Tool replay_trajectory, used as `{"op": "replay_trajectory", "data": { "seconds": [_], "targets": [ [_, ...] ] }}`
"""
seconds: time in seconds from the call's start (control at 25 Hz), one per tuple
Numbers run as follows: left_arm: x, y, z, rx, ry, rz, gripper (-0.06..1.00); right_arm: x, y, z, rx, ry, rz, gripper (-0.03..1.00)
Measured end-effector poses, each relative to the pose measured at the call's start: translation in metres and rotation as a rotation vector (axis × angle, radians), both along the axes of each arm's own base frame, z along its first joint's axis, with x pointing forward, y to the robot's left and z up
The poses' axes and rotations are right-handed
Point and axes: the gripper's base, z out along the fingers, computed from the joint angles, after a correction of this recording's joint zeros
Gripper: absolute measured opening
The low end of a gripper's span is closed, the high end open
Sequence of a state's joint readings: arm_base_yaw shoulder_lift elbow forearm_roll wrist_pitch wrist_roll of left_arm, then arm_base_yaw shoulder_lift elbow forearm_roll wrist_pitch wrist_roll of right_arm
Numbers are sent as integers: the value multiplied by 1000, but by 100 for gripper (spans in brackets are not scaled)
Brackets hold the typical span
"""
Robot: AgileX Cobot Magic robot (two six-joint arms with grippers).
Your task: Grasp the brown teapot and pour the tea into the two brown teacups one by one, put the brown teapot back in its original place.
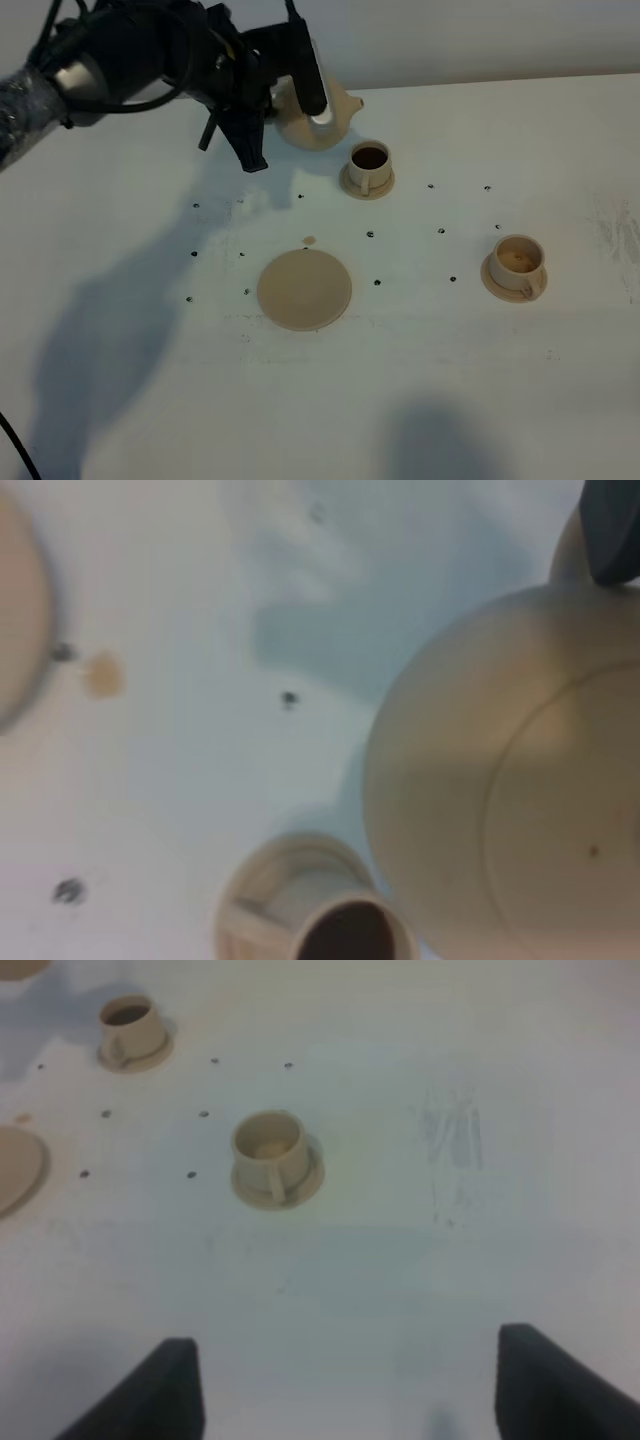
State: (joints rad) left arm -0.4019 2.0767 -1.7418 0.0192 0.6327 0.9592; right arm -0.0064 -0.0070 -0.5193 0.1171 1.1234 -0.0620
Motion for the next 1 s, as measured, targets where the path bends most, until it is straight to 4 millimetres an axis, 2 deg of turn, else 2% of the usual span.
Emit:
{"op": "replay_trajectory", "data": {
  "seconds": [0.32, 0.52, 0.8, 1.0],
  "targets": [
    [-10, 20, -6, -89, 242, 320, 9, 0, 0, 0, 0, 0, 0, 59],
    [-10, 19, -11, -142, 300, 394, 9, 0, 0, 0, 0, 0, 0, 59],
    [-2, 15, -53, -167, 384, 508, 9, 0, 0, 0, 0, 0, 0, 59],
    [5, 12, -75, -178, 378, 526, 9, 0, 0, 0, 0, 0, 0, 59]
  ]
}}
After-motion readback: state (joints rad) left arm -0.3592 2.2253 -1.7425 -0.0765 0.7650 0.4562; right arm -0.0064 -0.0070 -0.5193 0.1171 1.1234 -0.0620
